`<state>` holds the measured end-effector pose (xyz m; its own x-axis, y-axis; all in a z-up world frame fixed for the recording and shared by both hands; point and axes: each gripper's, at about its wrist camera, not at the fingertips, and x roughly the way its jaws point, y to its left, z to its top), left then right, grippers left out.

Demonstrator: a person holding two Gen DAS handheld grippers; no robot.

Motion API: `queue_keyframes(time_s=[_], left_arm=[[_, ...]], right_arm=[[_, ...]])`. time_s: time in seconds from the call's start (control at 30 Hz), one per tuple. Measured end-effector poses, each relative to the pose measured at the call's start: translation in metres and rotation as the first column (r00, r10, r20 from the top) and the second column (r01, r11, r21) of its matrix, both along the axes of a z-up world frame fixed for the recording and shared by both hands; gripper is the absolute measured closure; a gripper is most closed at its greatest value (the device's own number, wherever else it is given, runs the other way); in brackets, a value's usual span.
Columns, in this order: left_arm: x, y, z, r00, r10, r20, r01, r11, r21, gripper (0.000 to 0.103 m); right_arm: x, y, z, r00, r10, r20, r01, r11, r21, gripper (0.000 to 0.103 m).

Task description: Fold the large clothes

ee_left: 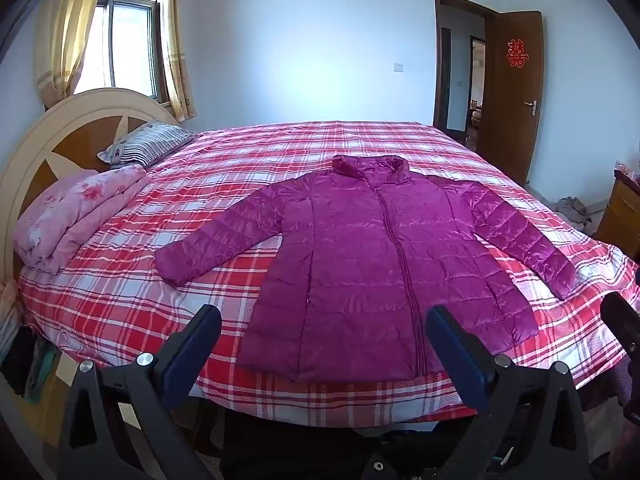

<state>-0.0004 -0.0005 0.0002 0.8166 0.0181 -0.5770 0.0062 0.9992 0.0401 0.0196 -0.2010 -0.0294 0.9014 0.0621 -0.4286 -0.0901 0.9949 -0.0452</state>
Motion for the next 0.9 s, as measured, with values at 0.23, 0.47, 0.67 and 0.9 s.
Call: queue_keyframes(time_s=[0.23, 0.47, 0.67, 0.9], left_arm=[[0.001, -0.014, -0.004, 1.0, 0.013, -0.004, -0.013, 1.0, -0.005, 0.001], [0.001, 0.005, 0.0, 1.0, 0.005, -0.004, -0.005, 0.999, -0.035, 0.001], [0.001, 0.005, 0.0, 1.0, 0.004, -0.005, -0.005, 0.999, -0.034, 0.001], [0.003, 0.009, 0.002, 1.0, 0.013, -0.003, -0.013, 0.999, -0.04, 0.001]], right_arm=[[0.004, 0.0, 0.004, 1.0, -0.006, -0.031, 0.007, 0.999, 0.036, 0.0], [0.003, -0.008, 0.001, 1.0, -0.001, -0.023, 0.002, 0.999, 0.039, 0.0], [0.004, -0.003, -0.003, 1.0, -0.004, -0.029, 0.004, 1.0, 0.029, 0.0], [0.005, -0.002, -0.006, 0.999, 0.0, -0.034, 0.001, 1.0, 0.028, 0.0]])
